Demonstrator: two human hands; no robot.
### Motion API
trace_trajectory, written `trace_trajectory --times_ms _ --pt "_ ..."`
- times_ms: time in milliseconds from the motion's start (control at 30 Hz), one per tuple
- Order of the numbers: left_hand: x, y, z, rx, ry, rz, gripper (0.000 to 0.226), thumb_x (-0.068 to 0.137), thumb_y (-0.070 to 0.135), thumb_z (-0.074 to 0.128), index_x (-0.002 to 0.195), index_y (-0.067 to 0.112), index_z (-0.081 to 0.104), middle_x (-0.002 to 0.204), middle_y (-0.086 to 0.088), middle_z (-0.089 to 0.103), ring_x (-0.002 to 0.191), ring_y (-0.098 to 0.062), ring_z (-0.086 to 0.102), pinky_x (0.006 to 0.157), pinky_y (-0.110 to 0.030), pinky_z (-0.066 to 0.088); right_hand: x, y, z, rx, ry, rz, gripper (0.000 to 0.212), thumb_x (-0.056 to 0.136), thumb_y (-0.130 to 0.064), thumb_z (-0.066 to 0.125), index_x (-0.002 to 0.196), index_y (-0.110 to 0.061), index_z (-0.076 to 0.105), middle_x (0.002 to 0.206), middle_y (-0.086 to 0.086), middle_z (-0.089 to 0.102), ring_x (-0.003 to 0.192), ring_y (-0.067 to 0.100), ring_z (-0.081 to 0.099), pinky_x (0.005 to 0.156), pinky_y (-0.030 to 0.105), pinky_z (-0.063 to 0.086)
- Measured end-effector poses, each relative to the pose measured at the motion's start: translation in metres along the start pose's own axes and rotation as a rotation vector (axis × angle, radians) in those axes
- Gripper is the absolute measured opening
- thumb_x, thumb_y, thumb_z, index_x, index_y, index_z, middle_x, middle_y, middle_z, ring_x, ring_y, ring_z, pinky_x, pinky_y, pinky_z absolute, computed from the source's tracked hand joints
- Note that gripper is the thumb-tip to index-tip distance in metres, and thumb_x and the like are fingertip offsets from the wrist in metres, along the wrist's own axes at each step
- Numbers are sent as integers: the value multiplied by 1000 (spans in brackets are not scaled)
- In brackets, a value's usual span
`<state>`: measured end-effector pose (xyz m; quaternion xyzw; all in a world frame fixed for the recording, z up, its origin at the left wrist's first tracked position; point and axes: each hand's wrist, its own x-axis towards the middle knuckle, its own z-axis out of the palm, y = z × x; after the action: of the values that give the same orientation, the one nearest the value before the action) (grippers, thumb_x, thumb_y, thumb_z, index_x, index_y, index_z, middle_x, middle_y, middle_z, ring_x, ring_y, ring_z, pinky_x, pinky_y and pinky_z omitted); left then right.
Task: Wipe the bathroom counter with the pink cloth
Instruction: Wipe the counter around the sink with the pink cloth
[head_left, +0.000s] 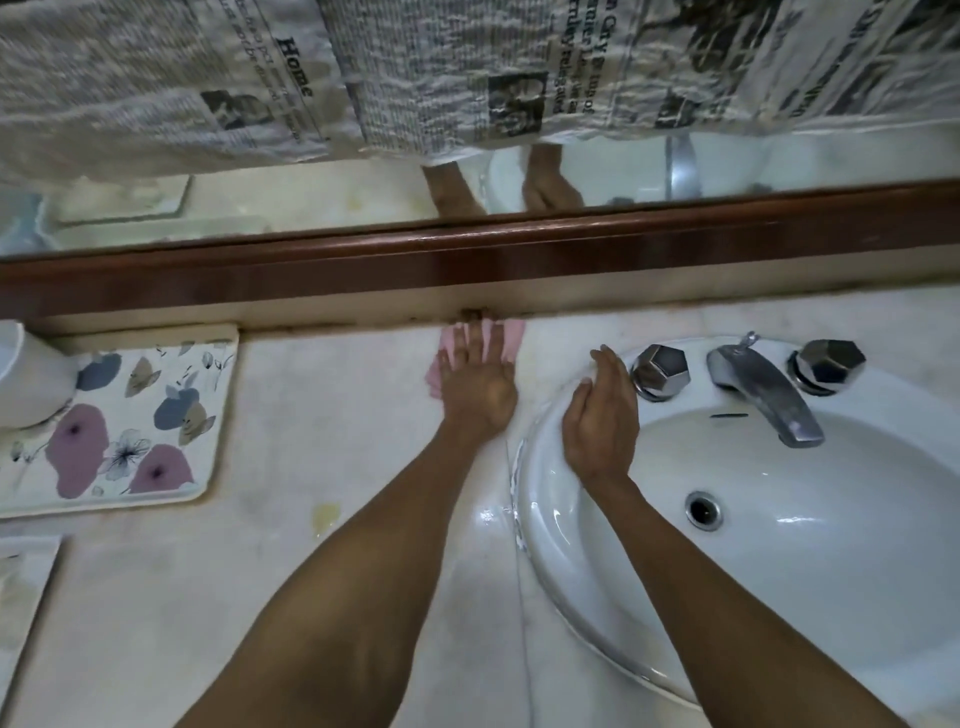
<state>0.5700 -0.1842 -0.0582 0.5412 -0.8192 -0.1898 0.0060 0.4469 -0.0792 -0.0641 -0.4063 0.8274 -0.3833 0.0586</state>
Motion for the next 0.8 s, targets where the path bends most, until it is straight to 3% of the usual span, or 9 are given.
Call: trace_trajectory --times_ms 100,200,267,367,467,567,800 --pt "-7 24 5 16 -121 299 81 94 57 3 167 24 13 175 -7 -1 162 -33 -6 129 -55 -3 1 1 -1 27 0 7 43 97 -9 39 138 -11 50 148 3 51 139 22 44 114 41 37" --pt "-24 -6 2 -9 -158 444 59 108 49 13 165 37 15 175 6 0 162 -21 -7 129 -49 -1 1 2 -4 35 -16 6 42 97 -8 39 138 -14 49 149 1 49 139 20 43 113 40 39" --pt "-34 -37 -5 -5 -166 471 52 112 47 21 163 44 15 174 14 -2 161 -14 -10 128 -43 -2 2 2 -5 29 -15 -3 41 97 -8 38 136 -14 49 149 1 50 139 20 43 112 41 40" --pt "-19 -69 -18 63 -126 427 53 112 46 21 164 43 12 175 12 -1 162 -16 -8 130 -44 0 2 0 -4 15 -11 -8 40 97 -8 38 135 -12 50 148 1 51 138 21 45 112 40 40" --pt "9 -51 -21 124 -67 234 54 113 43 15 166 36 9 175 2 6 162 -26 2 130 -52 2 3 0 -3 6 13 -17 41 95 -5 39 134 -11 52 145 2 52 136 22 46 111 38 40" --pt "6 -11 -8 117 -43 114 55 112 42 15 166 32 7 175 -3 4 162 -31 -2 128 -53 -3 3 0 -2 7 25 -27 42 94 -4 39 133 -10 53 144 3 54 135 22 48 111 38 42" --pt "-52 -43 -11 87 -186 438 54 111 48 20 164 43 8 174 12 -9 160 -14 -17 124 -39 -9 3 2 -4 -33 -4 -46 39 94 -5 40 131 -8 53 143 5 54 135 24 48 110 41 41"
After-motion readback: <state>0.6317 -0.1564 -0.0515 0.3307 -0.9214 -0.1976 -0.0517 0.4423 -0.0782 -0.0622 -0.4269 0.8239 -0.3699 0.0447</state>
